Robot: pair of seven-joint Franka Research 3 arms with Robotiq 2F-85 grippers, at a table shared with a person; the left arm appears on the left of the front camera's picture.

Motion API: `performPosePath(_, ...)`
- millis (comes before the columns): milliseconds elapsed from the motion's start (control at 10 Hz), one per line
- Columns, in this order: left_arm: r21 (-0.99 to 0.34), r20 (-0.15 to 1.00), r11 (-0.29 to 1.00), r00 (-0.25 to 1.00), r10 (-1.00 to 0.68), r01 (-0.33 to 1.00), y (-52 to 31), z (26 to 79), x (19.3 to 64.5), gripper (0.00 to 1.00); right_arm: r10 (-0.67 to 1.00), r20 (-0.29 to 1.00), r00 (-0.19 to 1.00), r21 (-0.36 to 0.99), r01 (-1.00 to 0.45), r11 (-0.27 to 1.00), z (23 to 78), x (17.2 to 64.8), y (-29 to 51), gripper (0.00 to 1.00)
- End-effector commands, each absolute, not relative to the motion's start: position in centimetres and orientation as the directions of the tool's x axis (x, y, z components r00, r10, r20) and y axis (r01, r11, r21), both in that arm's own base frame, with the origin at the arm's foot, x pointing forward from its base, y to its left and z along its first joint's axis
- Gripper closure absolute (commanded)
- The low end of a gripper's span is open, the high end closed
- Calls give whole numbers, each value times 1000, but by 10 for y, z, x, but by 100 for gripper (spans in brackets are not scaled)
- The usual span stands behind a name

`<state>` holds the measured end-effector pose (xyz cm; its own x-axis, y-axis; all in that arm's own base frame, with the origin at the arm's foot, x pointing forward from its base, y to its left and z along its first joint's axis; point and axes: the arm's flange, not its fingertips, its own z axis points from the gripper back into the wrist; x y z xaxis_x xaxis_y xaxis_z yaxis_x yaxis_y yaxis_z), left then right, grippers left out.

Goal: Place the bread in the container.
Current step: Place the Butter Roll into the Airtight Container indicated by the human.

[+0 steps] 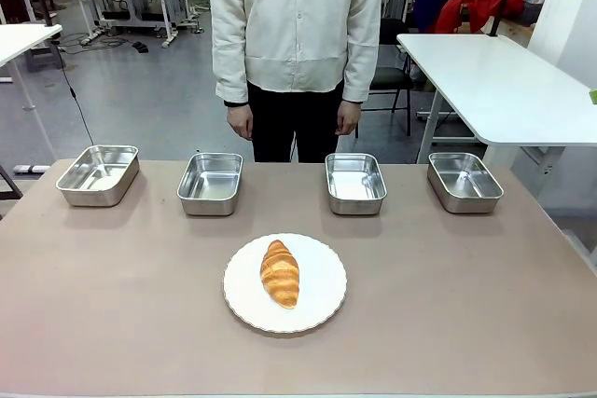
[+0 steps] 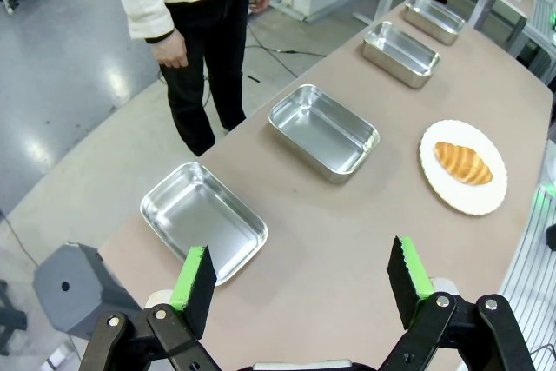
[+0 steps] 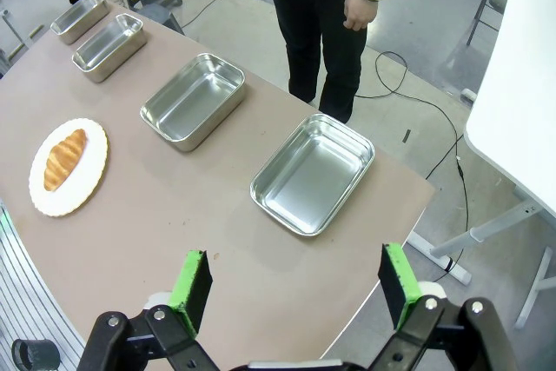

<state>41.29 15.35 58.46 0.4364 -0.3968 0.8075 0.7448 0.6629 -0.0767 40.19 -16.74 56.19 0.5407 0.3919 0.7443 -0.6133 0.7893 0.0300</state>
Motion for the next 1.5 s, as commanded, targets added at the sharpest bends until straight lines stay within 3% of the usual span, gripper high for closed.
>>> performPosePath(0, -74, 818, 650, 420, -395, 756, 155, 585, 411, 0, 383, 760, 525, 33, -619, 784, 562, 403, -168, 0)
performPosePath(1400, -74, 818, 650, 420, -395, 756, 155, 585, 411, 0, 383, 760, 525, 33, -619, 784, 562, 403, -168, 0)
